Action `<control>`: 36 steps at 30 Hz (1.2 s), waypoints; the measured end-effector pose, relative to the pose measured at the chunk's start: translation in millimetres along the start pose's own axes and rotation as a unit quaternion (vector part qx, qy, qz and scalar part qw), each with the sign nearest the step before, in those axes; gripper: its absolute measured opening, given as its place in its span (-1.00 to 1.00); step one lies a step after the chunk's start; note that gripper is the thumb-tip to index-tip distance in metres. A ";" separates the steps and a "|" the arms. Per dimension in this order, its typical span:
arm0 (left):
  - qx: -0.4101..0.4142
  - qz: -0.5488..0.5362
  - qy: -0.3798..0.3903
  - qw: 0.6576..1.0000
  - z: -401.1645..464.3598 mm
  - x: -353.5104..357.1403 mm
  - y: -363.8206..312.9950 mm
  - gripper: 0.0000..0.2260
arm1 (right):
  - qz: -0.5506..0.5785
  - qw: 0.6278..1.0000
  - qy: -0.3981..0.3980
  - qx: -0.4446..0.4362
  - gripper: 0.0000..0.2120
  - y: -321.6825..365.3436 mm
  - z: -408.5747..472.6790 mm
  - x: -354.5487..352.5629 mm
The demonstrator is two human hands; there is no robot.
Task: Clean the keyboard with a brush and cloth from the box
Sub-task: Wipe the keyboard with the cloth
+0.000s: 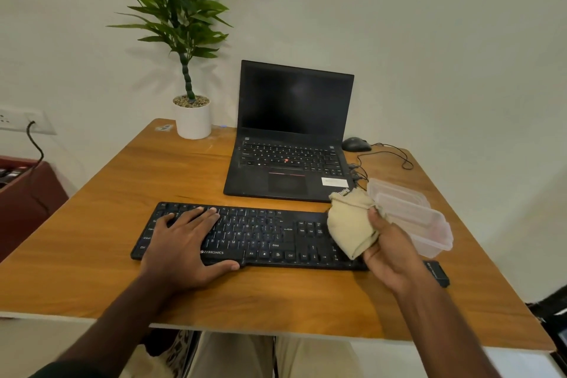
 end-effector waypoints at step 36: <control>-0.001 0.003 0.017 1.000 1.8 3.7 1.1 0.00 | -0.637 0.711 0.036 -0.298 -0.64 20.2 -6.1 40.9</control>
Point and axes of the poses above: each hand's wrist, its own z-axis towards the middle knuckle, its own x-axis out of the palm, y = z × x, the point moved 9 cm from there along z, towards the middle knuckle, and after that the axes turned 13 degrees about z, right-handed, at the moved point
